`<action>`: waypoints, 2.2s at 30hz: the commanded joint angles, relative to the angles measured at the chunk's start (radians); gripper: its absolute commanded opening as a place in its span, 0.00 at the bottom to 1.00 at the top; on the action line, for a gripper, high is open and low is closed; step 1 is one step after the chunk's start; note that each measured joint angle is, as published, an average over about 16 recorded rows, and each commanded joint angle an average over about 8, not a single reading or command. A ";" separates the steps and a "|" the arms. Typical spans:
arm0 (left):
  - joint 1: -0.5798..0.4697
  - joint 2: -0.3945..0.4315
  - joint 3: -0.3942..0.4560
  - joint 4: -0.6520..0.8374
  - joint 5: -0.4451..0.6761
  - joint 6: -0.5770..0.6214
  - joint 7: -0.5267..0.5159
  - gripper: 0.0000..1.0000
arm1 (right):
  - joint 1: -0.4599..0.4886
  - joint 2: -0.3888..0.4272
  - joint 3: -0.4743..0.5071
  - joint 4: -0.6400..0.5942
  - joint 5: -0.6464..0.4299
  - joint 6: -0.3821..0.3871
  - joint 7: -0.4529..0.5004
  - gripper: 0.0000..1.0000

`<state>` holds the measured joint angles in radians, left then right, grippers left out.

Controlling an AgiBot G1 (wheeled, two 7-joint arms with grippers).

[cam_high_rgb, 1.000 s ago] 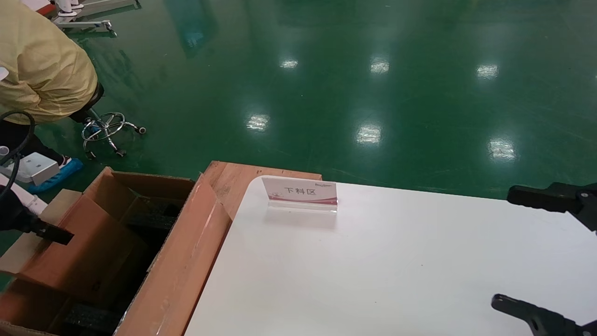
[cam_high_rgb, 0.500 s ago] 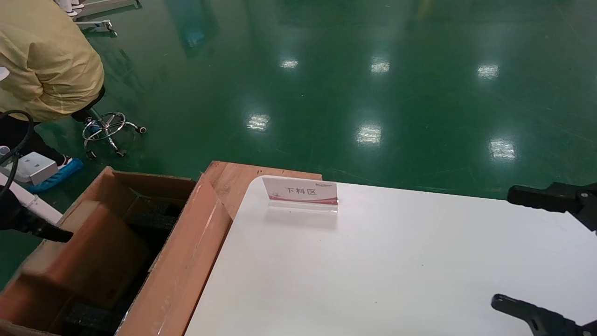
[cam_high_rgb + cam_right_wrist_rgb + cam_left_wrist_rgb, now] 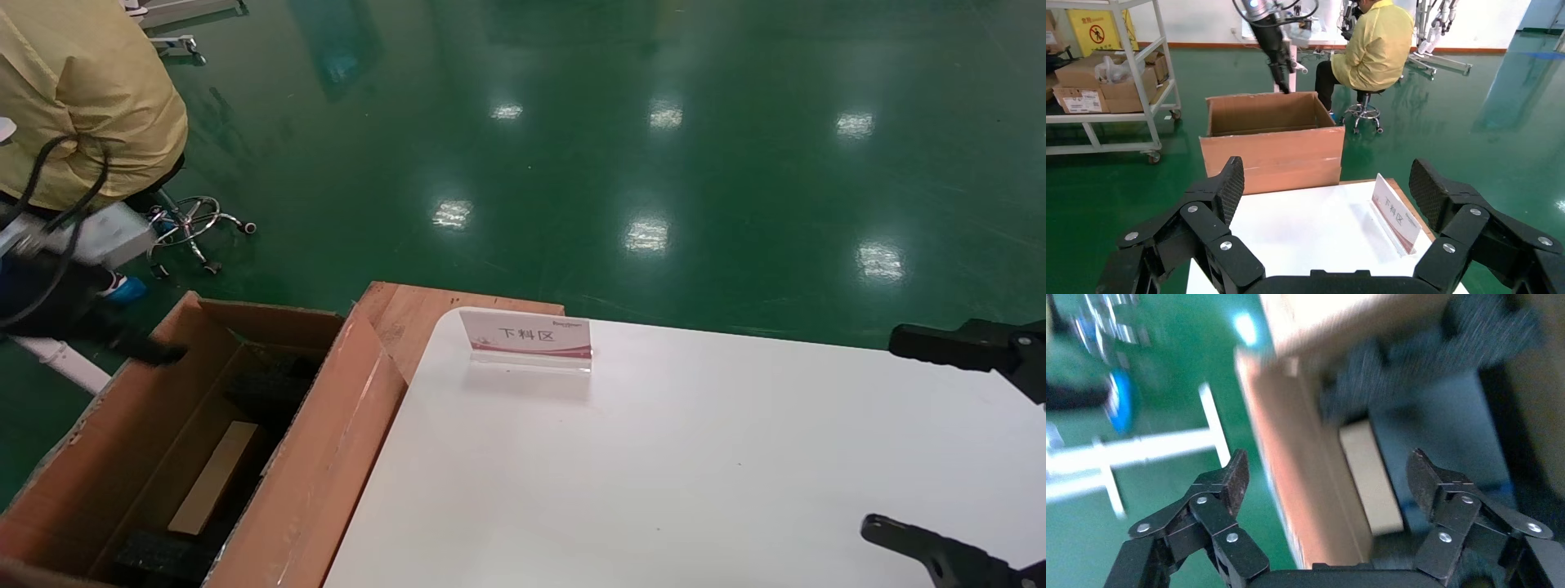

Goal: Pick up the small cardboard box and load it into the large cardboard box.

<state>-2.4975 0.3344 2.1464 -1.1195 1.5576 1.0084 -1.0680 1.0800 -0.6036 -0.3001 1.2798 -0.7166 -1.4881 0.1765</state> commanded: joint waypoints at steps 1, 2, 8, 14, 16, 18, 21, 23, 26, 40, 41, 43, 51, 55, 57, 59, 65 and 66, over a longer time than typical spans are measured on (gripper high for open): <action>-0.011 0.007 -0.015 -0.028 -0.005 -0.030 0.027 1.00 | 0.000 0.000 0.000 0.000 0.000 0.000 0.000 1.00; -0.011 0.008 -0.024 -0.042 -0.015 -0.056 0.041 1.00 | 0.000 0.000 0.000 0.000 0.000 0.000 0.000 1.00; 0.009 0.015 -0.063 -0.107 -0.059 -0.206 0.110 1.00 | 0.000 0.000 0.000 0.000 0.000 0.000 0.000 1.00; 0.031 0.021 -0.085 -0.129 -0.072 -0.264 0.131 1.00 | 0.000 0.000 0.000 -0.001 0.000 0.000 0.000 1.00; 0.045 0.023 -0.103 -0.129 -0.080 -0.258 0.138 1.00 | 0.000 0.000 -0.001 -0.001 0.000 0.000 0.000 1.00; 0.071 0.028 -0.136 -0.131 -0.094 -0.248 0.152 1.00 | 0.000 0.000 -0.001 -0.001 0.000 0.000 -0.001 1.00; 0.126 0.038 -0.207 -0.132 -0.124 -0.218 0.181 1.00 | 0.000 0.000 -0.001 -0.001 0.000 0.000 -0.001 1.00; 0.173 0.046 -0.266 -0.133 -0.149 -0.193 0.206 1.00 | 0.000 0.000 -0.001 -0.001 0.001 0.000 -0.001 1.00; 0.243 0.059 -0.355 -0.135 -0.187 -0.155 0.244 1.00 | 0.000 0.000 -0.001 -0.001 0.001 0.000 -0.001 1.00; 0.569 0.119 -0.773 -0.143 -0.364 0.022 0.420 1.00 | -0.001 -0.001 0.003 0.000 -0.002 -0.001 0.001 1.00; 0.592 0.124 -0.803 -0.144 -0.376 0.035 0.432 1.00 | -0.001 -0.001 0.003 0.000 -0.002 -0.001 0.001 1.00; 0.638 0.132 -0.862 -0.145 -0.402 0.060 0.457 1.00 | -0.001 -0.001 0.004 0.000 -0.002 -0.001 0.002 1.00; 0.826 0.167 -1.102 -0.150 -0.503 0.162 0.558 1.00 | -0.002 -0.002 0.007 0.001 -0.004 -0.002 0.003 1.00; 0.918 0.184 -1.220 -0.152 -0.553 0.212 0.608 1.00 | -0.002 -0.003 0.008 0.001 -0.005 -0.003 0.004 1.00; 0.965 0.192 -1.280 -0.153 -0.578 0.238 0.633 1.00 | -0.002 -0.003 0.009 0.001 -0.006 -0.003 0.004 1.00; 1.012 0.201 -1.340 -0.154 -0.604 0.263 0.659 1.00 | -0.003 -0.003 0.009 0.001 -0.006 -0.003 0.005 1.00; 1.151 0.227 -1.519 -0.158 -0.680 0.339 0.734 1.00 | -0.003 -0.004 0.011 0.002 -0.008 -0.004 0.006 1.00; 1.175 0.231 -1.549 -0.158 -0.693 0.352 0.747 1.00 | -0.003 -0.004 0.012 0.002 -0.008 -0.004 0.006 1.00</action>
<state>-1.3224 0.5655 0.5969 -1.2780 0.8650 1.3608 -0.3213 1.0768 -0.6080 -0.2882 1.2819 -0.7246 -1.4924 0.1828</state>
